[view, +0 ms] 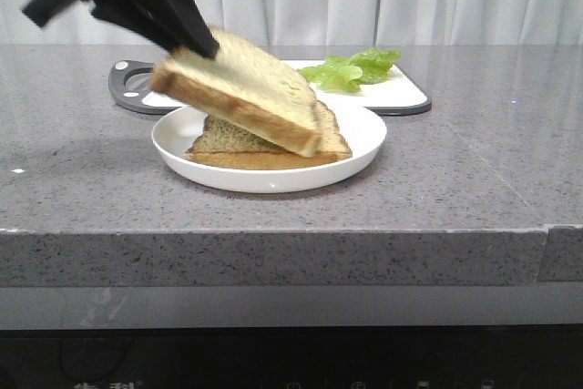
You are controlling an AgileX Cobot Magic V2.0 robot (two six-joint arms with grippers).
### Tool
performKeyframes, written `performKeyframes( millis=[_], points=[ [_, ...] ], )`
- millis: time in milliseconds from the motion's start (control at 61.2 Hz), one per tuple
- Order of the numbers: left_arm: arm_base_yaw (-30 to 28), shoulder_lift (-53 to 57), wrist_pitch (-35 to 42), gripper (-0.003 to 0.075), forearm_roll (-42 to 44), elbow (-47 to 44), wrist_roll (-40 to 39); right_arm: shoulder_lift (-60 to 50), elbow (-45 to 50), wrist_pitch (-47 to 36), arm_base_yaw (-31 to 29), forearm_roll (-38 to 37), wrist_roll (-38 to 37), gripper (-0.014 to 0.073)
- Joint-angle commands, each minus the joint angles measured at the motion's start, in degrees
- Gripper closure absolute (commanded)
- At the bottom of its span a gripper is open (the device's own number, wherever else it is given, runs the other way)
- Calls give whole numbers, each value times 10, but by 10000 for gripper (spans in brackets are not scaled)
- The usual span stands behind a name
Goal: Left arm grabs bread, right arm adds lettuce
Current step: 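Grasp the top bread slice with the left gripper and lift it off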
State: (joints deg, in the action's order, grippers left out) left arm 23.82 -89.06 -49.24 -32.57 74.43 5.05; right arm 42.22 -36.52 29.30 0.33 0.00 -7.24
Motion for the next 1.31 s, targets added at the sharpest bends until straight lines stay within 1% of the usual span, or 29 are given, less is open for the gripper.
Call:
performKeyframes(
  millis=[0,114,261,425,621,816,980,1094,1192,1290],
  points=[
    [5,58,9,741,-8,17,0,0,-20,-40,-4,-4,1,220],
    [5,115,0,741,16,17,0,0,-20,-40,-4,-4,1,220],
    [5,200,-8,741,80,4,-17,0,-20,-30,-4,-4,1,220],
    [5,300,6,741,172,-52,-68,0,-20,-30,-3,-4,1,220],
    [5,403,16,741,245,-139,-125,0,-20,-28,-3,-4,1,220],
    [5,472,25,741,254,-209,-129,0,-20,-11,-3,-4,1,220],
    [5,481,26,741,254,-222,-129,0,-20,4,-3,0,1,220],
    [5,481,25,741,254,-222,-129,1,-25,19,-2,27,1,219],
    [5,481,25,741,254,-222,-129,12,-47,31,1,44,18,195],
    [5,481,25,741,254,-222,-129,38,-82,36,11,56,48,137]
  ],
)
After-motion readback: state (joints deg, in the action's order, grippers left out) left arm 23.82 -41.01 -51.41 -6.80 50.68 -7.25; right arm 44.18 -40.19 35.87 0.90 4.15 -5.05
